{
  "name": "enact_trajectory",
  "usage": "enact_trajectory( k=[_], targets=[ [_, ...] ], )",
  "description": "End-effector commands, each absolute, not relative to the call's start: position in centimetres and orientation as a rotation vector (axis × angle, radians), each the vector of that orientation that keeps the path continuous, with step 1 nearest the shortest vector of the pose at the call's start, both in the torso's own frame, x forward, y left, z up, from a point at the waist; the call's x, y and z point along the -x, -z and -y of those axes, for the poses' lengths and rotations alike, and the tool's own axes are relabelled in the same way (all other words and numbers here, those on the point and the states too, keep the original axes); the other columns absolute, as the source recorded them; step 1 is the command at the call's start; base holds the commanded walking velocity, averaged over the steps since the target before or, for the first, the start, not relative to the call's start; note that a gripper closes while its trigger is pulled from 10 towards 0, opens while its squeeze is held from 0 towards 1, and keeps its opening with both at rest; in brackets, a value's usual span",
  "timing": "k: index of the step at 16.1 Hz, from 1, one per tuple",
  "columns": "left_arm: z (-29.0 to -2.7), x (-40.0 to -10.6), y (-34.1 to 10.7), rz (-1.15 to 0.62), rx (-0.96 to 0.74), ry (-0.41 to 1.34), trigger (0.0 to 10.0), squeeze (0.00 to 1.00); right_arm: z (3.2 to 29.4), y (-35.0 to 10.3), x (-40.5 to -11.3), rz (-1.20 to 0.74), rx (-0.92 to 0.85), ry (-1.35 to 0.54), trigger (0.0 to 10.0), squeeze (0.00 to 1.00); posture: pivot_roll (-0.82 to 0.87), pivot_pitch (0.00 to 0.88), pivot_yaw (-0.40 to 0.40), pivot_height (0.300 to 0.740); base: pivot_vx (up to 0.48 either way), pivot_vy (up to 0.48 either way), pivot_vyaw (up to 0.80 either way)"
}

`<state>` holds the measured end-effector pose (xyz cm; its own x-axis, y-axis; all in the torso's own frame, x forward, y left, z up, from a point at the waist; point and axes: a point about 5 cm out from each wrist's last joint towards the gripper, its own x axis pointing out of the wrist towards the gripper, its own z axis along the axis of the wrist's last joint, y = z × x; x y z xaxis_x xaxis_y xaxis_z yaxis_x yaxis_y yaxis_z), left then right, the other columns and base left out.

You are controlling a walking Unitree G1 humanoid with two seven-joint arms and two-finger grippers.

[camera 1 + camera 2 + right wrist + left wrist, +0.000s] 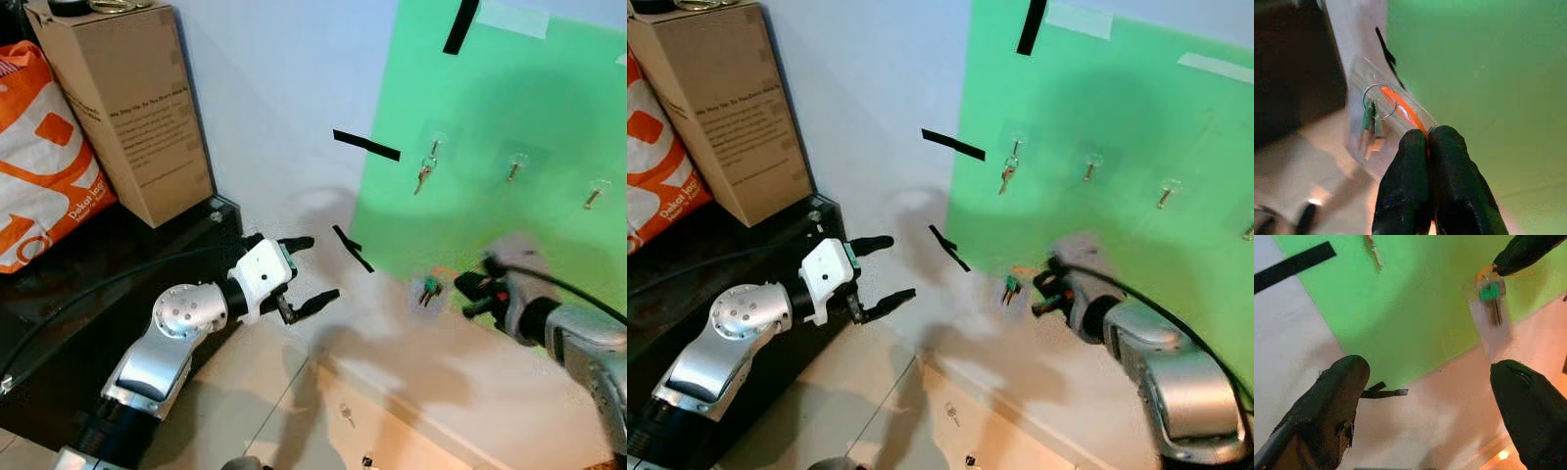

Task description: Hang keys on a hook

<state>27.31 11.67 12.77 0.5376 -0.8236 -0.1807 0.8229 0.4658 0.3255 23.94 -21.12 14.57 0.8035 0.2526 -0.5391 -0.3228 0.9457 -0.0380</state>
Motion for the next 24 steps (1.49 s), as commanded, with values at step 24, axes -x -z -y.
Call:
enact_trajectory(
  k=[24],
  targets=[
    [-11.0, -26.6, -13.7, 0.030, -0.344, 1.040, 10.0, 0.36, 25.4, -22.1, -30.7, -0.336, -0.761, -0.010, 10.0, 0.00, 0.01, 0.000, -0.034, 0.740, 0.000, 0.000, 0.00]
  ],
)
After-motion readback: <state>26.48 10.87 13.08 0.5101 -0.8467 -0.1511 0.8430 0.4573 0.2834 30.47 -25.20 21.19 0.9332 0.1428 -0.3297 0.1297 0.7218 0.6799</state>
